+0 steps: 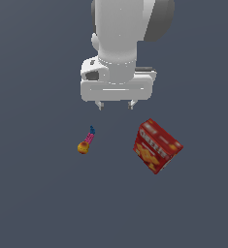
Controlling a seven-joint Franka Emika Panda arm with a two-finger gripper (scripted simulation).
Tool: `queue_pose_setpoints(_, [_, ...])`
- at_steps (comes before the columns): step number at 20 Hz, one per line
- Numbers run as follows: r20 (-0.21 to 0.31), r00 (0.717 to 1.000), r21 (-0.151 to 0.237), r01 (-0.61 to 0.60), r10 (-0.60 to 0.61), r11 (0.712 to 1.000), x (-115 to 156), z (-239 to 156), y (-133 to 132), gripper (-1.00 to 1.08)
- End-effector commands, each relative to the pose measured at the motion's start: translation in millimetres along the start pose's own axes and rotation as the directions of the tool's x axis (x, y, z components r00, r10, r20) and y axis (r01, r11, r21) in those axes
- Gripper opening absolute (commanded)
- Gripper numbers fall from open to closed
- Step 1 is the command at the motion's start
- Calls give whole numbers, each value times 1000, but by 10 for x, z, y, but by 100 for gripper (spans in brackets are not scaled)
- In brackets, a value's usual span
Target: Pick up a designated object from a clutter of objects.
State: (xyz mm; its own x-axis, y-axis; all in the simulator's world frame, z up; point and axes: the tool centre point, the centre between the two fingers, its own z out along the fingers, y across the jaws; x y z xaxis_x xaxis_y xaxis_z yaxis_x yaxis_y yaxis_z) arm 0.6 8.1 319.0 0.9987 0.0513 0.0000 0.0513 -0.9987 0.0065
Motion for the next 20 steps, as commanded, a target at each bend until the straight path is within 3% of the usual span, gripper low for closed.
queue_pose_setpoints(1, [0,1000,0,0,0,1000,0,0,0,100])
queue_pose_setpoints(12, [-30,1000,-1,5,-5,1000,-24,-125,123,100])
queue_pose_setpoints(20, [-26,999,5,-19,19,1000,-4,69,202,100])
